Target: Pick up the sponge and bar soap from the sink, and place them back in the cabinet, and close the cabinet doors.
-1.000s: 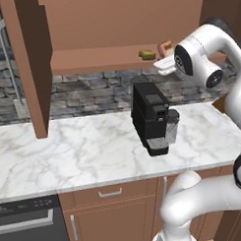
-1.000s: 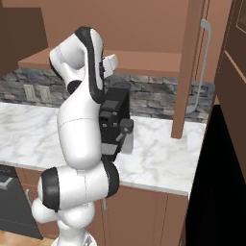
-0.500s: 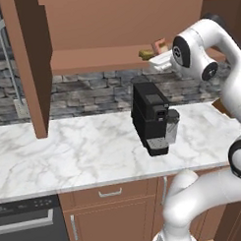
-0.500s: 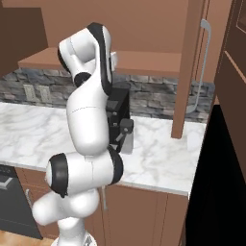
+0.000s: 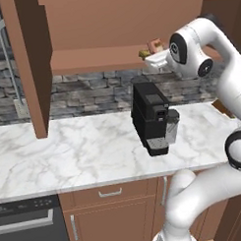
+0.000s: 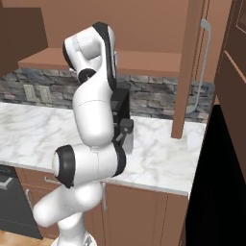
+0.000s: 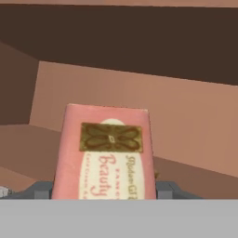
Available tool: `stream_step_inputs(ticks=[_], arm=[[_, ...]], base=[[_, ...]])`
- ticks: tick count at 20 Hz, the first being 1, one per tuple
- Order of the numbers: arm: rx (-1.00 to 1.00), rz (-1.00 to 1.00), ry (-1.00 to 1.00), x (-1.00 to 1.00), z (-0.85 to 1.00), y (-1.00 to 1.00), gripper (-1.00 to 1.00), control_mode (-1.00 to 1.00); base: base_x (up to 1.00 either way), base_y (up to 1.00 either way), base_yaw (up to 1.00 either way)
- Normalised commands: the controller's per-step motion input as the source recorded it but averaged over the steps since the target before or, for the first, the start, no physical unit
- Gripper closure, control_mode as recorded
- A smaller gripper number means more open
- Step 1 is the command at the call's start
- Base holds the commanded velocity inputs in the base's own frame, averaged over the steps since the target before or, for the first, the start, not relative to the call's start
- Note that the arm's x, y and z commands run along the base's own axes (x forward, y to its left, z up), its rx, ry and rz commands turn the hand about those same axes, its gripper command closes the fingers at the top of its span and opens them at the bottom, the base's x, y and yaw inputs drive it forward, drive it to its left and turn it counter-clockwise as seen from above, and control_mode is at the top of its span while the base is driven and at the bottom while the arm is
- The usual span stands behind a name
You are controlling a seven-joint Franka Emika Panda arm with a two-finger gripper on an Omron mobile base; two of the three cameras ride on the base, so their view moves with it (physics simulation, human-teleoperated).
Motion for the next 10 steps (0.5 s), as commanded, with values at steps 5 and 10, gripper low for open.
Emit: stream_step_inputs(ticks=[5, 10], arm=[[0.00, -0.02, 0.25, 0.17, 0.48, -0.01, 1.00, -1.00], [0.00, -0.05, 0.27, 0.11, 0.47, 0.00, 1.00, -1.00]], base=[[0.00, 0.00, 0.00], [0.00, 0.00, 0.00]])
